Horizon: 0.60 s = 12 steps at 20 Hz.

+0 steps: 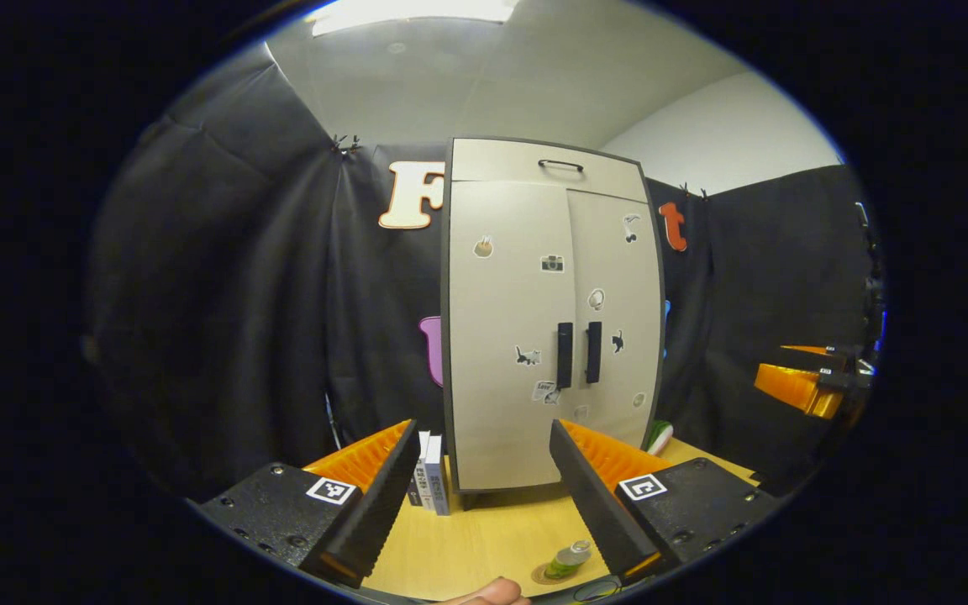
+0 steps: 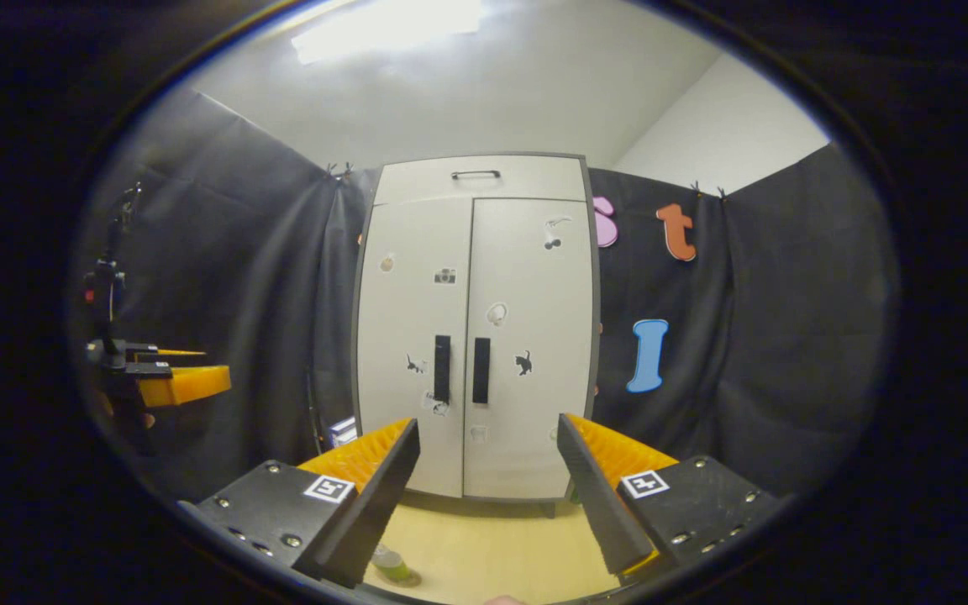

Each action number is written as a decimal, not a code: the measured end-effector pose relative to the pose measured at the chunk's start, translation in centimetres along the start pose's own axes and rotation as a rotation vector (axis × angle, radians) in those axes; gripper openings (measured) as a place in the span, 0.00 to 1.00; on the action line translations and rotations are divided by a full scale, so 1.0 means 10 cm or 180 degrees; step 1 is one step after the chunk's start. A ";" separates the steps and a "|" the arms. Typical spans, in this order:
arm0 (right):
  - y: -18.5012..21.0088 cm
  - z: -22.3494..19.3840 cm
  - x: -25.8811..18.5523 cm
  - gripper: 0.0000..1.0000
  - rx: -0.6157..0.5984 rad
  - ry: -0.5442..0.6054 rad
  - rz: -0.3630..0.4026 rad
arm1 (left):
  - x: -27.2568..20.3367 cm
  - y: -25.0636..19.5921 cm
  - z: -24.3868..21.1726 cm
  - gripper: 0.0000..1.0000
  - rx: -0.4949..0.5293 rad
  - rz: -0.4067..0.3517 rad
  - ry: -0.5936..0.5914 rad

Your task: Grasp the bottle in the cabinet with the left hand and place it on the coaster, then close the right door with the right hand and the left door with the left hand.

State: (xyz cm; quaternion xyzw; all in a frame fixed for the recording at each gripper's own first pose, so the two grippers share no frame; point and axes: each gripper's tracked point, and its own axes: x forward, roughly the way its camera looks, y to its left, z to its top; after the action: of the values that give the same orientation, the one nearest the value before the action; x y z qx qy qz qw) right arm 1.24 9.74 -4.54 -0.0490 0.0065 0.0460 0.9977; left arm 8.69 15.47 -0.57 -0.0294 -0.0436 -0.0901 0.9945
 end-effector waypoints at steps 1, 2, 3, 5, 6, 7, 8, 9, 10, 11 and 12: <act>0.00 0.03 -0.01 0.99 0.0021 -0.0022 -0.0001 | 0.00 -0.03 -0.01 0.98 -0.0014 -0.0033 0.0018; 0.01 0.07 -0.02 1.00 0.0021 -0.0041 0.0000 | -0.01 -0.04 -0.01 0.98 -0.0001 -0.0054 0.0027; 0.00 0.10 -0.02 1.00 0.0001 -0.0057 -0.0007 | -0.01 -0.03 0.00 1.00 0.0017 -0.0049 0.0021; -0.02 0.13 -0.05 0.99 -0.0070 -0.0070 -0.0037 | 0.00 -0.04 0.02 0.98 0.0033 -0.0071 -0.0003; -0.02 0.13 -0.06 1.00 -0.0087 -0.0077 -0.0036 | 0.01 -0.05 0.02 0.98 0.0024 -0.0091 -0.0018; -0.02 0.13 -0.05 1.00 -0.0077 -0.0077 -0.0047 | 0.02 -0.07 0.03 0.98 0.0003 -0.0116 -0.0033; -0.02 0.13 -0.04 1.00 -0.0060 -0.0068 -0.0059 | 0.02 -0.09 0.04 0.98 -0.0031 -0.0147 -0.0045; -0.01 0.12 -0.02 1.00 -0.0048 -0.0052 -0.0069 | 0.03 -0.11 0.03 0.98 -0.0071 -0.0174 -0.0054; -0.01 0.13 -0.02 0.99 -0.0042 -0.0046 -0.0083 | 0.04 -0.13 0.03 0.98 -0.0108 -0.0192 -0.0054; 0.00 0.13 -0.01 1.00 -0.0042 -0.0046 -0.0095 | 0.04 -0.15 0.02 0.98 -0.0138 -0.0206 -0.0033; 0.02 0.14 -0.01 1.00 -0.0038 -0.0058 -0.0101 | 0.02 -0.15 0.00 0.98 -0.0149 -0.0214 -0.0016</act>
State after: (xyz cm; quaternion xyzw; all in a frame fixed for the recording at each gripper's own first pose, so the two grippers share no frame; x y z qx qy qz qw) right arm 1.17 10.04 -3.16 -0.0547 -0.0037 0.0306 0.9980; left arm 8.65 13.96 -0.49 -0.0514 -0.0449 -0.1244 0.9899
